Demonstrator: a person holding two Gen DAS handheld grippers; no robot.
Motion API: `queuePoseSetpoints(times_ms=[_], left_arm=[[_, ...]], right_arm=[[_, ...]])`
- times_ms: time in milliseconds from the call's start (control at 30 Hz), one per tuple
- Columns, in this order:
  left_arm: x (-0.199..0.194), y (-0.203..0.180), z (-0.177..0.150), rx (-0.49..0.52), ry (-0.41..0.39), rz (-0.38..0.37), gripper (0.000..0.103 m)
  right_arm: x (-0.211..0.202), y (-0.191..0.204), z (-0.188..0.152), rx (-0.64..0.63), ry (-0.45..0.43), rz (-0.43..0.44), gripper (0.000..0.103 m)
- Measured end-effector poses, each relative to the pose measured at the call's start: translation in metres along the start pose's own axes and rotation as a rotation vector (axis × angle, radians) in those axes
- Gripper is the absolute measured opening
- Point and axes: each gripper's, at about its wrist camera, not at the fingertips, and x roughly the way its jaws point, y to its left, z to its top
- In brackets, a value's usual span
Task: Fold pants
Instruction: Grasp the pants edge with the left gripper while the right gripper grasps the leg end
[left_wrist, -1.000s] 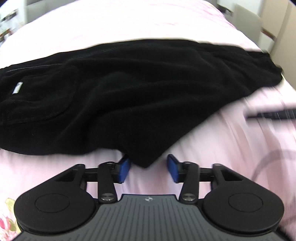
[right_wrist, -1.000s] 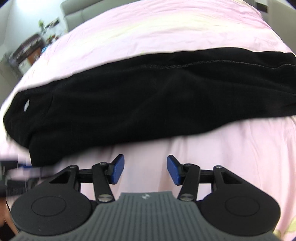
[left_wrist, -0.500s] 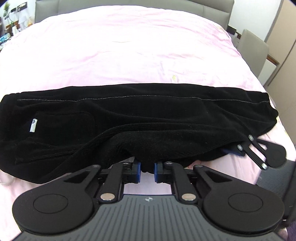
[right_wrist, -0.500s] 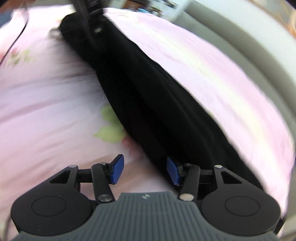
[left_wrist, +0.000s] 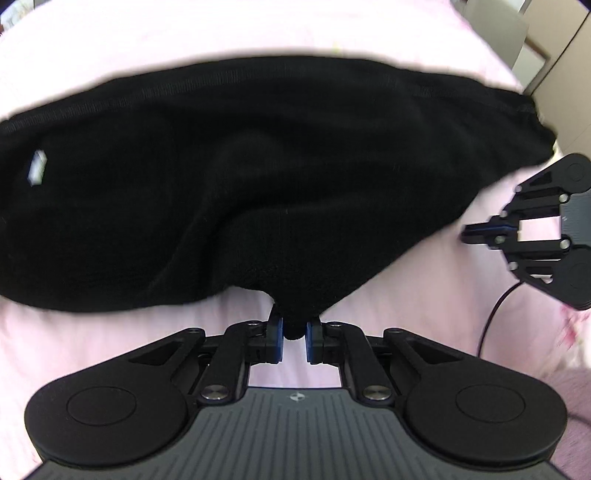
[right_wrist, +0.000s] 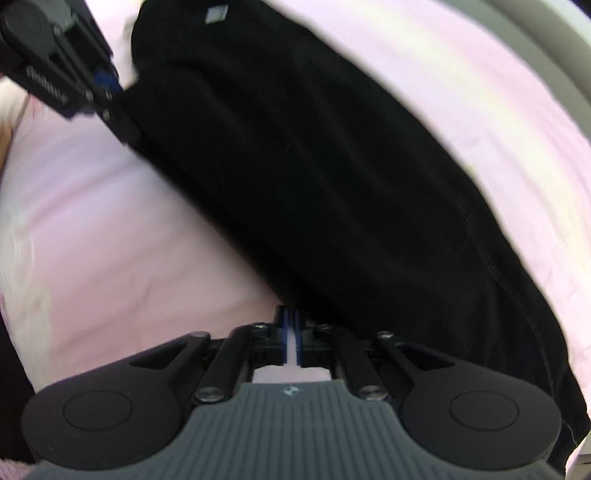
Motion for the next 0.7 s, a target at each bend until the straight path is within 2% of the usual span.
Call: queuePoseSetpoints(times_ms=[100,133,167,300,333,400,467,633,700], left_arm=[[0.013,0.004,-0.006,-0.011,0.055,-0.033,0.011],[0.015,0.006,-0.007,-0.020,0.086,-0.049,0.001],[0.019,0.010,-0.010,-0.043,0.125,-0.070,0.000],[0.001,0.014,-0.016,0.004,0.067,-0.041,0.000],[-0.005,0.015,-0.015,0.005,0.055,-0.048,0.000],[-0.017,0.016,-0.009,0.010,0.021,-0.053,0.000],[-0.029,0.014,0.001,0.028,-0.024,-0.025,0.003],[-0.042,0.009,0.033,0.043,-0.110,0.038,0.007],[-0.042,0.008,0.047,0.037,-0.140,0.056,0.012]], right_arm=[[0.000,-0.003,-0.022,0.063,0.005,0.012,0.000],[-0.005,-0.010,-0.028,0.119,-0.004,0.022,0.000],[-0.010,-0.017,-0.036,0.172,-0.010,0.025,0.000],[-0.033,-0.055,-0.074,0.374,-0.007,0.006,0.002],[-0.039,-0.070,-0.086,0.435,-0.005,0.000,0.006],[-0.053,-0.098,-0.110,0.559,-0.009,-0.019,0.028],[-0.066,-0.123,-0.133,0.670,-0.016,-0.045,0.030],[-0.094,-0.179,-0.198,0.991,-0.042,-0.110,0.052],[-0.097,-0.204,-0.218,1.142,-0.072,-0.125,0.062]])
